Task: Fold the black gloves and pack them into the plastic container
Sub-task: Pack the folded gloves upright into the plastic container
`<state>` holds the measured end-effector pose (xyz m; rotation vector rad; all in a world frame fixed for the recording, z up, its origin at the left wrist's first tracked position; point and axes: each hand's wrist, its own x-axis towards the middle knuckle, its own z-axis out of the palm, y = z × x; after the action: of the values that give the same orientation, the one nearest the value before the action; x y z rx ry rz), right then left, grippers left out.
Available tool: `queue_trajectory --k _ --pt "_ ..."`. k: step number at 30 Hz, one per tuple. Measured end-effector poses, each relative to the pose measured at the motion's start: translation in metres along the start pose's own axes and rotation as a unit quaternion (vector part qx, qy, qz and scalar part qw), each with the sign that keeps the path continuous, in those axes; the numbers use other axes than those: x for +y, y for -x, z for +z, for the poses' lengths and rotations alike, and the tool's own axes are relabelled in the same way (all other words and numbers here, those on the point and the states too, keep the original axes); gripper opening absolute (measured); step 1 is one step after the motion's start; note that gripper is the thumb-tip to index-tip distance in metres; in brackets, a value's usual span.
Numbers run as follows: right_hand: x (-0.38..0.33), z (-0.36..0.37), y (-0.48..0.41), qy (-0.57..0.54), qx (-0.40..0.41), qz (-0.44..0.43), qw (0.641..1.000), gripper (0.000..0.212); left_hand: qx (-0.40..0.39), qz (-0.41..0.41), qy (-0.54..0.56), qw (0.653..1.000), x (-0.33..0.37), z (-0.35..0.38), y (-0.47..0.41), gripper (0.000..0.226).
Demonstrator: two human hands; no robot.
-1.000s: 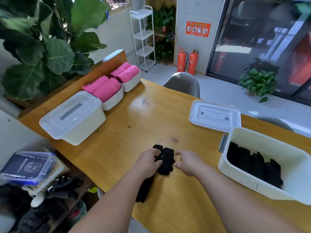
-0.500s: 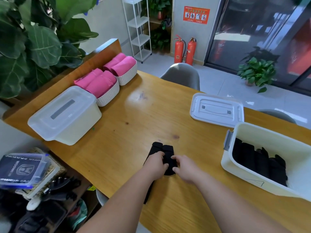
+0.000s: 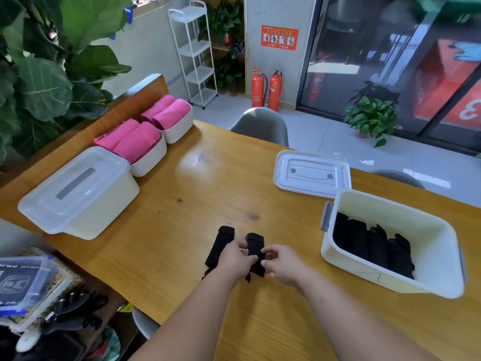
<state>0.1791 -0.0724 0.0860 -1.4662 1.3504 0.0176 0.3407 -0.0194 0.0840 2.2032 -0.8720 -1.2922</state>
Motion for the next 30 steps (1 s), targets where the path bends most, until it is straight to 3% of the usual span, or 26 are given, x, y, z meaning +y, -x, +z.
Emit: queue_trajectory --k 7,15,19,30 --pt "-0.019 -0.038 0.017 -0.076 0.088 -0.043 0.992 0.016 0.005 0.043 0.133 0.99 0.039 -0.011 0.015 0.035" --pt "-0.045 -0.107 0.04 -0.187 0.156 -0.083 0.966 0.033 -0.079 0.144 0.225 0.96 0.105 -0.019 0.032 0.038" --pt "-0.037 -0.136 0.053 -0.301 0.158 -0.097 0.935 0.025 -0.11 0.18 0.215 0.954 0.135 -0.005 0.04 0.038" --pt "0.024 -0.202 0.082 -0.333 0.242 -0.093 0.906 0.017 -0.149 0.216 0.131 0.956 0.189 0.067 0.05 0.033"
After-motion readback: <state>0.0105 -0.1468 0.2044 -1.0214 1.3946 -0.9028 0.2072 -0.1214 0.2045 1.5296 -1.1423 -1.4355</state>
